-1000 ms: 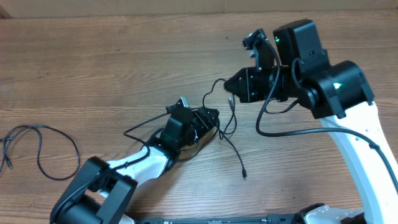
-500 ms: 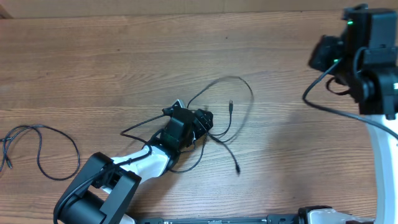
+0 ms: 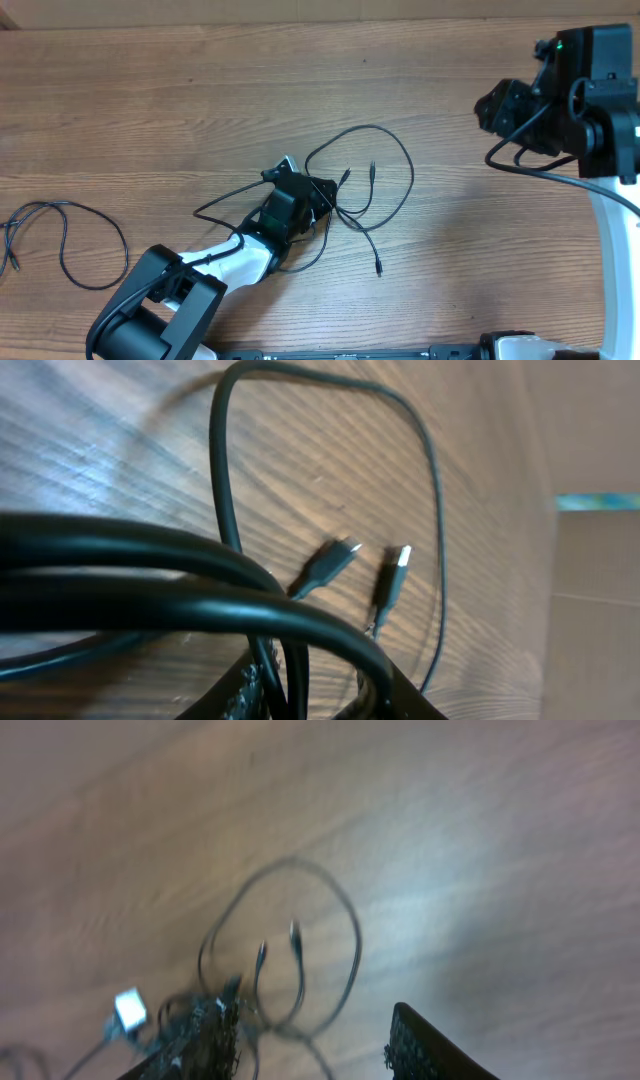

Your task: Untangle cables

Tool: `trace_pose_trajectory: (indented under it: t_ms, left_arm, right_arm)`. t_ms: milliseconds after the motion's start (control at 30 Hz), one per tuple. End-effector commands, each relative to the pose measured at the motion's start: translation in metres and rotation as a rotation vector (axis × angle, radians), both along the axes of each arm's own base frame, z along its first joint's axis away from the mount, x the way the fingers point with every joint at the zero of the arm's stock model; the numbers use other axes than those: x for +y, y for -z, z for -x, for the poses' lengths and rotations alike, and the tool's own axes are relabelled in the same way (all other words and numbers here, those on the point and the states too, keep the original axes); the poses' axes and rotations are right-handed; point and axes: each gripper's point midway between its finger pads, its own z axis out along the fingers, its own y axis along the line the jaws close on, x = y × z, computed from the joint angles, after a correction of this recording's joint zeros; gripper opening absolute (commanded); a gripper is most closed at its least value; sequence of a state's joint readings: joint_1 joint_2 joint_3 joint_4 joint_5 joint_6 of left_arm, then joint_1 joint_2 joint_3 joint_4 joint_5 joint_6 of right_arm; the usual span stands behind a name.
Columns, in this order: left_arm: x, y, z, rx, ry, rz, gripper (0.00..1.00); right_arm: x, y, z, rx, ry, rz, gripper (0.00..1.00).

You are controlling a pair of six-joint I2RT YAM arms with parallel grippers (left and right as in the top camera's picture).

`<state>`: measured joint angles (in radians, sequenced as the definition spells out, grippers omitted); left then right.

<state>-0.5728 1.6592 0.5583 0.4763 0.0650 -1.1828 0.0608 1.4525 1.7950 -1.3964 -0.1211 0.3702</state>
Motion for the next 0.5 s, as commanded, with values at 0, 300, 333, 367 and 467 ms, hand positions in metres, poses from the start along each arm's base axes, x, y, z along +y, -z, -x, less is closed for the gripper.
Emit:
trace_pose_trajectory:
  t_ms: [0,300,333,367,467]
  left_arm:
    - [-0.003,-0.007,-0.004,-0.036,0.022,0.019,0.27]
    - [0.004,-0.084,-0.015,-0.27,0.217,0.106,0.17]
    - [0.006,-0.092,-0.014,-0.282,0.229,0.122,0.16]
    - [0.007,-0.099,-0.013,-0.292,0.241,0.138,0.15]
    - [0.011,-0.125,-0.007,-0.342,0.277,0.181,0.14]
  right_arm:
    - [0.021,0.012,0.004,0.069,-0.062,-0.096,0.48]
    - [0.036,0.078,0.012,0.217,-0.094,-0.102,0.63]
    - [0.037,0.086,0.013,0.235,-0.079,-0.11,0.63]
    - [0.039,0.095,0.014,0.253,-0.066,-0.123,0.64]
    - [0.05,0.126,0.017,0.294,-0.072,-0.167,0.65]
